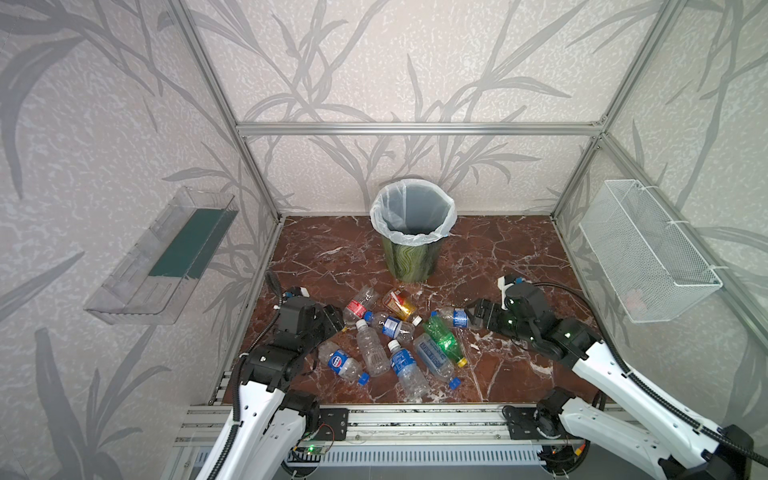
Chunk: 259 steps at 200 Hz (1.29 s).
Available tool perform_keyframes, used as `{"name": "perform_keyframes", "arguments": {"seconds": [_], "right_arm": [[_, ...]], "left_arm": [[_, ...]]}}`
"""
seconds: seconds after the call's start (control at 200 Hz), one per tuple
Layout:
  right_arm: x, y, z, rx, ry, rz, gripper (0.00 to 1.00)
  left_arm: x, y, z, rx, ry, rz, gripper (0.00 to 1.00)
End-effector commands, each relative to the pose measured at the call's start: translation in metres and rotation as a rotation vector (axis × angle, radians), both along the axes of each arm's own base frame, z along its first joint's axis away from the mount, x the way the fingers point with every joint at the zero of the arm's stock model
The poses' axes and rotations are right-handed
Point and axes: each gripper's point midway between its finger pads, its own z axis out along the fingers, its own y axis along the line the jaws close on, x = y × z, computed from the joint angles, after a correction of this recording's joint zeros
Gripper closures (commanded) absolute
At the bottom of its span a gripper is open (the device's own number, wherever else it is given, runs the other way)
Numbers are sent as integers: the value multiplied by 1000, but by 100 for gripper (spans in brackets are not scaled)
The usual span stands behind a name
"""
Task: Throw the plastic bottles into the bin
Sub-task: 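Grasp a clear water bottle with the left gripper while the right gripper returns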
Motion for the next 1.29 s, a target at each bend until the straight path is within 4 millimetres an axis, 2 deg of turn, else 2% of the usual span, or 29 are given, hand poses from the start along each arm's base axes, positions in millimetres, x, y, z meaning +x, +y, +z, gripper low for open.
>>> {"name": "perform_keyframes", "arguments": {"seconds": [0.0, 0.22, 0.455, 0.59, 0.8, 1.29], "right_arm": [[-9, 3, -8, 24, 24, -8, 5], [-11, 9, -19, 9, 38, 4, 5], [-8, 12, -27, -2, 49, 3, 5], [-8, 12, -30, -10, 52, 0, 5], [-7, 12, -35, -12, 55, -1, 5], [-8, 12, -43, -20, 66, 1, 5]], "left_arm": [[-8, 9, -15, 15, 71, 62, 26], [-30, 21, -38, 28, 223, 163, 27], [-50, 25, -56, -31, 362, 301, 27], [-61, 24, -64, -62, 442, 351, 21], [-66, 9, -88, -160, 504, 370, 17], [-73, -4, -117, -240, 560, 385, 17]]}}
